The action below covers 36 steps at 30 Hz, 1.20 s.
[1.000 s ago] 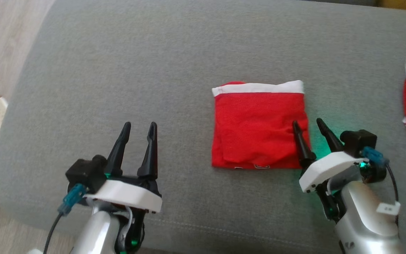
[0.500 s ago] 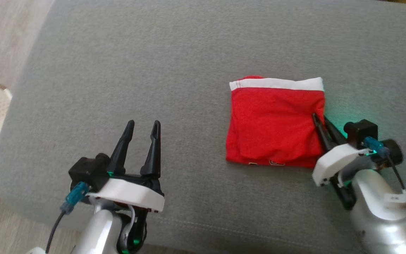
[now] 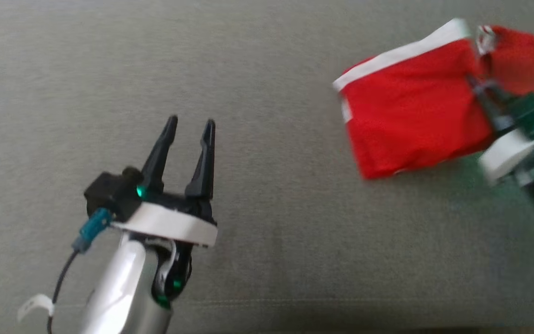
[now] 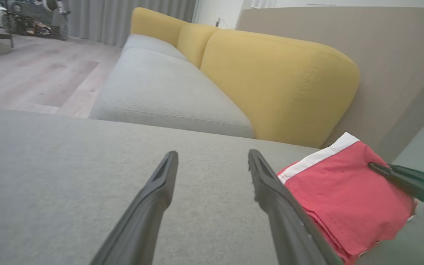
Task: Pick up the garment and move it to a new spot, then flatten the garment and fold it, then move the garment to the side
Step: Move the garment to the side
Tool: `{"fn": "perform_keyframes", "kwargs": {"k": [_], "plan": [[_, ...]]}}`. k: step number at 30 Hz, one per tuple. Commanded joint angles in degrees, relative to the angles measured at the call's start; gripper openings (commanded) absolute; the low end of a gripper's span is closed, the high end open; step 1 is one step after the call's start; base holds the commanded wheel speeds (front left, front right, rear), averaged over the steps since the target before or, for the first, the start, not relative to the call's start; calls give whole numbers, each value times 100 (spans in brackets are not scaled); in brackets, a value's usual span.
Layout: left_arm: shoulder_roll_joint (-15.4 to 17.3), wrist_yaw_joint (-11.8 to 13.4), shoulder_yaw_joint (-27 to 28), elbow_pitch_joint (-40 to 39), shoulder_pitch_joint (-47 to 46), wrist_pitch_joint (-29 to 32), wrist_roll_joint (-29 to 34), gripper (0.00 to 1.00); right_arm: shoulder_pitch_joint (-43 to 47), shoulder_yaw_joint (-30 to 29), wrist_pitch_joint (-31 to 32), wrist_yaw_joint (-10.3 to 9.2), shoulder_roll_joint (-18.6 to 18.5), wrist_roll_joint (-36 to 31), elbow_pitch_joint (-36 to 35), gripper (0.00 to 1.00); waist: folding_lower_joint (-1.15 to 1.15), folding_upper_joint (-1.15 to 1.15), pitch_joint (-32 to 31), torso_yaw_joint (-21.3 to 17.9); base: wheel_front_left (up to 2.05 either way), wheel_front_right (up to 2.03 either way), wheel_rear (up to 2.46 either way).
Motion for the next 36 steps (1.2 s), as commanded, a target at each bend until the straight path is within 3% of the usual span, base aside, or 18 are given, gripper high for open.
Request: {"fn": "perform_keyframes", "kwargs": {"k": [1,6,11,22,27,28,29,30,36], "plan": [[30,-19,224,-213,-335,-43,51,100,-196,98,98,-4,-445,215,-252,0,0,0,403,-362,0,0,0],[30,-55,320,-254,-694,-43,122,100,-539,16,334,-4,-1134,849,-423,0,0,0,791,-638,0,0,0],[30,-137,324,-218,-939,-43,217,100,-745,-276,622,-4,-1465,1115,-434,0,0,0,1126,-743,0,0,0],[30,-190,378,-203,-1097,-43,278,100,-745,-1437,1069,-4,-1372,1430,-350,0,0,0,1596,-921,0,0,0],[30,-209,369,-211,-1200,-43,304,100,-661,-1678,1178,-4,-1294,1338,-575,0,0,0,1740,-950,0,0,0],[30,-217,375,-202,-1219,-43,307,100,-639,-1756,1179,-4,-1265,1346,-609,44,0,0,1754,-947,0,0,0],[30,-224,387,-192,-1235,-43,307,100,-608,-1826,1198,-4,-1227,1372,-641,62,0,0,1759,-943,0,0,0],[30,-228,403,-183,-1245,-43,305,100,-570,-1885,1227,-4,-1185,1403,-679,100,0,0,1755,-939,0,0,0],[30,-238,484,-132,-1190,-43,242,100,-403,-2122,1391,-4,-989,1480,-1067,100,0,0,1512,-888,0,0,0]]}}
